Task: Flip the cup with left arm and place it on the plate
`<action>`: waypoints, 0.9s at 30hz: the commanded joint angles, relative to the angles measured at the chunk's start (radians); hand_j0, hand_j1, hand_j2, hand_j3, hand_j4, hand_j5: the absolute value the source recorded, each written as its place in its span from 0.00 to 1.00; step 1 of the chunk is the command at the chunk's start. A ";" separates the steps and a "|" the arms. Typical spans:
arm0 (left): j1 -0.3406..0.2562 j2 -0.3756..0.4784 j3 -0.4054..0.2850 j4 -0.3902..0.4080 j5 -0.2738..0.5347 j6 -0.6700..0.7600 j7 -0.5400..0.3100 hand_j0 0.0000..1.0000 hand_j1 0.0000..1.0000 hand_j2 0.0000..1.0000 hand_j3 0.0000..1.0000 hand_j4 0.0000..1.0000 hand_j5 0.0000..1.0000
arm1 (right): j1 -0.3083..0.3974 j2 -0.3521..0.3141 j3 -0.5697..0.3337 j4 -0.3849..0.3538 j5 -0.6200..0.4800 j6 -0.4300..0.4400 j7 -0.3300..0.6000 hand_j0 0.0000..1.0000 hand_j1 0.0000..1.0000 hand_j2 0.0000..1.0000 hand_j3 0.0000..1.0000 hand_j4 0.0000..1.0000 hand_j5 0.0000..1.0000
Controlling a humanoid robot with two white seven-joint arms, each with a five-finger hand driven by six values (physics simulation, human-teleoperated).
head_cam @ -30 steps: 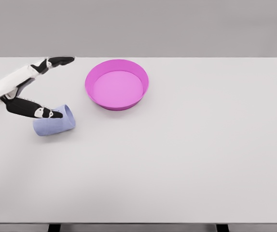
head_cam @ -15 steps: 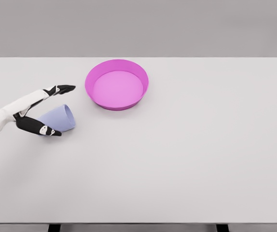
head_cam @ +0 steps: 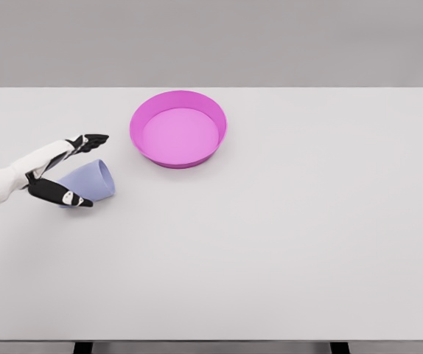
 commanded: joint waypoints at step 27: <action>0.003 -0.057 0.027 0.004 -0.106 0.151 0.002 1.00 1.00 1.00 1.00 1.00 1.00 | 0.000 0.000 0.000 0.000 0.000 0.000 0.000 1.00 1.00 1.00 1.00 1.00 1.00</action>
